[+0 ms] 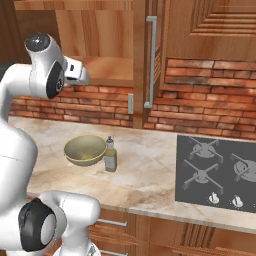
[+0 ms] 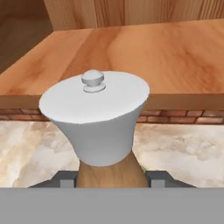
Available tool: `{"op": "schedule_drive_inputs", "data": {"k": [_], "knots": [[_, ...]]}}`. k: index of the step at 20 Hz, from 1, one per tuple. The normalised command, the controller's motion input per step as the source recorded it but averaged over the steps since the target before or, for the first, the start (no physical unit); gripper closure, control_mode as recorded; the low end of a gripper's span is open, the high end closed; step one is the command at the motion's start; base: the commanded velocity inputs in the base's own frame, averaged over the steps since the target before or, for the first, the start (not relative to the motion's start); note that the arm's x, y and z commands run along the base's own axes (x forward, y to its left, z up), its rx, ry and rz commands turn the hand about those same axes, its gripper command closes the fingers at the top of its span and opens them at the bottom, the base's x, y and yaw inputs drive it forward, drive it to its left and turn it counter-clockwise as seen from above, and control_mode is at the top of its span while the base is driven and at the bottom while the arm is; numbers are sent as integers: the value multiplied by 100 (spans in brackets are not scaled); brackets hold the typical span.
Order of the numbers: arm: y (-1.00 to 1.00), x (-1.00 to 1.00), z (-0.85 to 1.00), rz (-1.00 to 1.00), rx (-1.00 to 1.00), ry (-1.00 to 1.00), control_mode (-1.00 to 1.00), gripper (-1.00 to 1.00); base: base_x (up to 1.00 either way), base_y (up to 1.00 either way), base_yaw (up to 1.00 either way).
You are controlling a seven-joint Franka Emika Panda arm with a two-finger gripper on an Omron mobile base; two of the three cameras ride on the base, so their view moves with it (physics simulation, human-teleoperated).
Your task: Retrieve the bottle and the shaker from the cabinet and place them next to the mixing bowl on the counter. Then add garlic from the fridge to the mixing bowl.
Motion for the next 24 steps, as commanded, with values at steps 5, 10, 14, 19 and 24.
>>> {"op": "schedule_drive_inputs", "data": {"k": [5,10,14,19,24], "knots": [[0,-100,-47,-6,-2,1,-100,100,0,0,0],[11,-73,-97,-4,-5,0,-100,100,0,0,0],[29,-38,-72,-9,-2,-2,-100,100,0,0,0],[41,-13,-29,-13,-1,-11,-100,100,0,0,0],[68,0,-12,-20,-1,-16,-100,100,0,0,0]]}}
